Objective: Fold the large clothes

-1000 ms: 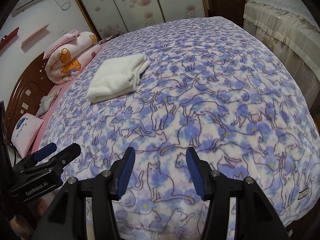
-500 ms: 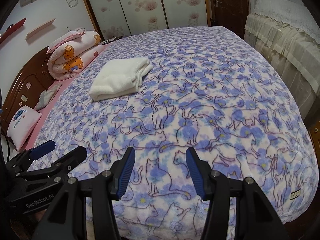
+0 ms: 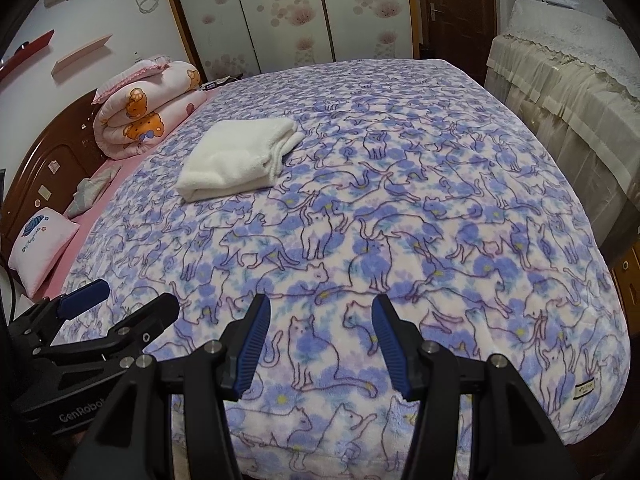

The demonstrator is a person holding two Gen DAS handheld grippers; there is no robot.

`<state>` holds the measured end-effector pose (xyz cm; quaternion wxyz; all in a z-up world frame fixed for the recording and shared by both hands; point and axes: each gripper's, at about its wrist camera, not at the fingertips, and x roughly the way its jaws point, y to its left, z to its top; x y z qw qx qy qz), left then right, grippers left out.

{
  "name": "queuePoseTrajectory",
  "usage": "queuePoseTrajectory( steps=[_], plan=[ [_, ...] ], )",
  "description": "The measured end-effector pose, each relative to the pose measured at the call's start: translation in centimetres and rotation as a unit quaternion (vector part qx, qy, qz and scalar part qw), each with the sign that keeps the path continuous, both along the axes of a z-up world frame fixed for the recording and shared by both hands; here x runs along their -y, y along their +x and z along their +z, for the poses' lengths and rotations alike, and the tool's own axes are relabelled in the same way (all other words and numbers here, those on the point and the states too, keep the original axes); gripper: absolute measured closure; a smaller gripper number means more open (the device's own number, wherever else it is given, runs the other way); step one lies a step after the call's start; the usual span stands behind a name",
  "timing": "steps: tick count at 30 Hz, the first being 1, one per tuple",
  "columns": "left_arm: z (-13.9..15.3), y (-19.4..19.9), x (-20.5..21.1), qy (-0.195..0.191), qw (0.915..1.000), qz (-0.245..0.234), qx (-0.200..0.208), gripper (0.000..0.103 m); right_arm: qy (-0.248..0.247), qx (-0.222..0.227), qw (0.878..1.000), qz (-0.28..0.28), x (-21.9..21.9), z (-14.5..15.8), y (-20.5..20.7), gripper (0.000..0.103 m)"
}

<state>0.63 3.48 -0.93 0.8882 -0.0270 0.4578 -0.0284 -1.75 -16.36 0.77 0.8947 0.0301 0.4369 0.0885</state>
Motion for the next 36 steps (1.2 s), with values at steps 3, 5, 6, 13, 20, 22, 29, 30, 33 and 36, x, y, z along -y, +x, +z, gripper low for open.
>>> queuePoseTrajectory(
  steps=[3,5,6,13,20,22,29,30,33,36],
  plan=[
    [-0.07,-0.08,-0.16,0.001,1.0000,0.001,0.000,0.009,-0.002,0.001,1.000,-0.001,-0.04,-0.04,-0.07,0.050],
    [-0.05,-0.11,-0.18,0.000,1.0000,0.001,-0.001,0.009,0.000,0.000,1.000,0.000,-0.02,-0.07,-0.11,0.050],
    [-0.11,-0.14,-0.21,0.000,1.0000,0.001,-0.001,0.009,0.000,0.000,1.000,0.000,-0.02,-0.10,-0.11,0.050],
    [-0.16,-0.27,-0.28,0.001,1.0000,0.001,-0.003,0.009,-0.001,0.001,1.000,0.000,-0.06,-0.15,-0.09,0.050],
    [-0.27,-0.35,-0.27,0.003,1.0000,0.001,-0.004,0.009,-0.001,0.000,1.000,0.000,0.06,-0.25,-0.19,0.050],
    [-0.24,-0.39,-0.33,0.002,1.0000,0.001,-0.004,0.009,-0.003,0.001,1.000,0.000,0.08,-0.28,-0.13,0.050],
    [-0.26,-0.32,-0.27,0.001,1.0000,0.001,-0.004,0.009,-0.003,0.001,1.000,0.000,0.09,-0.25,-0.16,0.050],
    [-0.26,-0.22,-0.24,0.001,1.0000,0.001,-0.004,0.009,-0.003,0.001,1.000,0.000,0.10,-0.26,-0.13,0.050],
    [-0.28,-0.34,-0.31,0.002,1.0000,0.001,-0.005,0.009,-0.003,0.000,1.000,0.000,0.08,-0.29,-0.03,0.050],
    [-0.41,-0.44,-0.36,0.002,1.0000,0.001,-0.006,0.009,-0.003,0.000,1.000,0.001,0.07,-0.29,-0.02,0.050]
  ],
)
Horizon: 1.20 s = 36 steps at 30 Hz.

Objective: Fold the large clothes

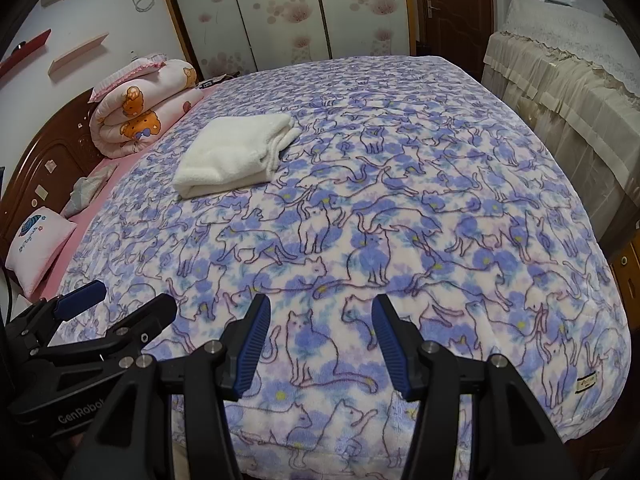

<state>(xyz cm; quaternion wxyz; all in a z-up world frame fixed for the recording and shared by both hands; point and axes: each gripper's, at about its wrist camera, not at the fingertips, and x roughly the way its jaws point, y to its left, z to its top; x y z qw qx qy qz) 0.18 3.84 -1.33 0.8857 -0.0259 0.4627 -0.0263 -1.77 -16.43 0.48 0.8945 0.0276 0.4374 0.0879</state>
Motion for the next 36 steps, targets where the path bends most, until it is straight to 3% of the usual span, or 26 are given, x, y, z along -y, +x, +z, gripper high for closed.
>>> queuePoseTrajectory(
  steps=[36],
  plan=[
    [0.05,-0.14,-0.33,0.007,1.0000,-0.001,0.002,0.009,-0.001,0.000,1.000,0.000,-0.11,0.13,-0.14,0.050]
  ],
)
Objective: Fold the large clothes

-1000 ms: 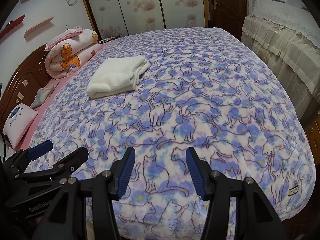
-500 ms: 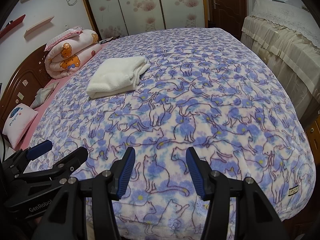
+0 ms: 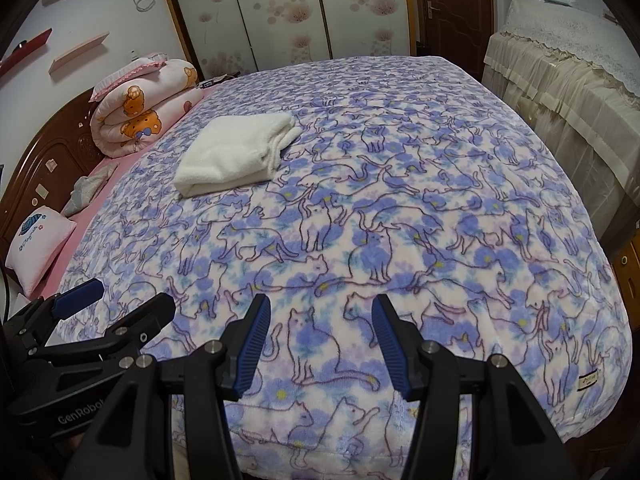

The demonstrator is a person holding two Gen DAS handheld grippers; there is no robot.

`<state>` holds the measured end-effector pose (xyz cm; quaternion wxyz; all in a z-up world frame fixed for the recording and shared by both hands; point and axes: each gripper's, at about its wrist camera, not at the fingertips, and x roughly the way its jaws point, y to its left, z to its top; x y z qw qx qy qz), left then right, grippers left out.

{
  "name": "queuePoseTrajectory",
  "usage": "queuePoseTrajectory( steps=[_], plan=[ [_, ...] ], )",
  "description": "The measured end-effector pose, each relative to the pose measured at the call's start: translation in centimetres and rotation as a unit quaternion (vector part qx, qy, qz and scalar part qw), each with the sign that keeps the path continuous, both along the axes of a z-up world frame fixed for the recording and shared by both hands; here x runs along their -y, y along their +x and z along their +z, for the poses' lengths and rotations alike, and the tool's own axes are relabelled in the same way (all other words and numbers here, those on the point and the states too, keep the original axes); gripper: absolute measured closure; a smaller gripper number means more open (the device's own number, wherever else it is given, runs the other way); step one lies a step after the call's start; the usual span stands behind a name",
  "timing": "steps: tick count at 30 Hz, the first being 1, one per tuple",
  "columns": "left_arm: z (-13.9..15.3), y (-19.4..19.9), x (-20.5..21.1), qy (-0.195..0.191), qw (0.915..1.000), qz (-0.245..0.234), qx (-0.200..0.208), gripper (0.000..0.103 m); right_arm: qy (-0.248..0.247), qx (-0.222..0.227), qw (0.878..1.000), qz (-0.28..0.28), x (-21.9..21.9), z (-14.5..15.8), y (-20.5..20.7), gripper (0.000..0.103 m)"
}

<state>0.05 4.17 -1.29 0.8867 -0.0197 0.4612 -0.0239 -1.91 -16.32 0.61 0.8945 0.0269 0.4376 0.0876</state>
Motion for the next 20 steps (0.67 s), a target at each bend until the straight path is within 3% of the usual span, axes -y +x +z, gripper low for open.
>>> queuePoseTrajectory(
  steps=[20],
  plan=[
    [-0.01,-0.11,-0.31,0.001,1.0000,-0.001,-0.002,0.009,0.000,-0.001,1.000,-0.001,-0.07,-0.02,-0.22,0.050]
  ],
)
